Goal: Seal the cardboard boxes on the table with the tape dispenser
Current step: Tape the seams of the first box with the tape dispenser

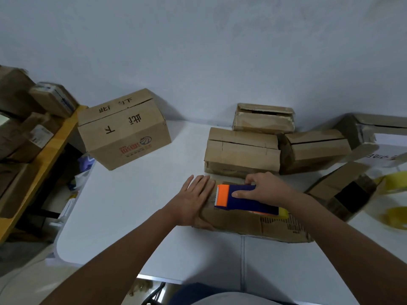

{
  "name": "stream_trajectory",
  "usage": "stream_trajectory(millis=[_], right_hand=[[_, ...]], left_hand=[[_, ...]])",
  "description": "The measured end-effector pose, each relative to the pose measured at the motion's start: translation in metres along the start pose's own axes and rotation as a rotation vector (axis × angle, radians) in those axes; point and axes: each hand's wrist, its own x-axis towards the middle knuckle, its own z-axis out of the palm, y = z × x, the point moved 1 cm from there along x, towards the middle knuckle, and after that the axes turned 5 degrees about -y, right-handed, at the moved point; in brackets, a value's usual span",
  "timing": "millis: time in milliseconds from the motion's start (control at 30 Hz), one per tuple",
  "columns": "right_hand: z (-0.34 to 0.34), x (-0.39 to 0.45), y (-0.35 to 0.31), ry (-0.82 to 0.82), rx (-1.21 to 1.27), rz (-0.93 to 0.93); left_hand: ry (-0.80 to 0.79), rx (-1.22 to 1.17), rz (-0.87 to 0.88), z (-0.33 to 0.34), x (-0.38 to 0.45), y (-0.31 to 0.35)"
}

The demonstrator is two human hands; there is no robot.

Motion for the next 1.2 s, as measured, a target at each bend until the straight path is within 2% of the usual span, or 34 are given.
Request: stream_trajectory(millis=[133,400,500,667,800,933,1033,1133,1200], right_hand=[[0.002,0.005,-0.02,-0.038,-0.02,-0.005],[0.021,0.033,-0.099,-0.045,-0.099,-0.065],[0.02,0.032,-0.099,-0.058,-0.139,-0.045],[0.012,0.011,-0.06,-0.069,-0.151,0.017],[0.017,0.007,-0.047,-0.01,-0.133,0.01],[0.019,0.015,-0.049,-0.006,-0.143,0.004],[0.021,0.02,-0.05,-0.003,-0.173,0.012],[0.023,0.023,-0.05,0.001,-0.16,0.012],[0.023,0.024,-0.05,-0.005,-0.148,0.015]], left_hand=[[-0.008,0.012,0.019,-0.003,-0.009,-0.021],[-0.054,-0.044,-0.03,-0.007,-0.06,-0.085],[-0.049,-0.092,-0.022,-0.006,-0.061,-0.089],[0.003,-0.113,-0.003,0.0,-0.06,-0.093],[-0.023,-0.092,-0.006,0.001,-0.061,-0.091],[-0.098,0.074,-0.046,-0.002,-0.06,-0.084],[-0.055,0.192,-0.054,-0.003,-0.059,-0.065],[0.026,0.183,0.0,0.004,-0.047,-0.035],[0.012,0.163,0.028,0.01,-0.033,-0.013]])
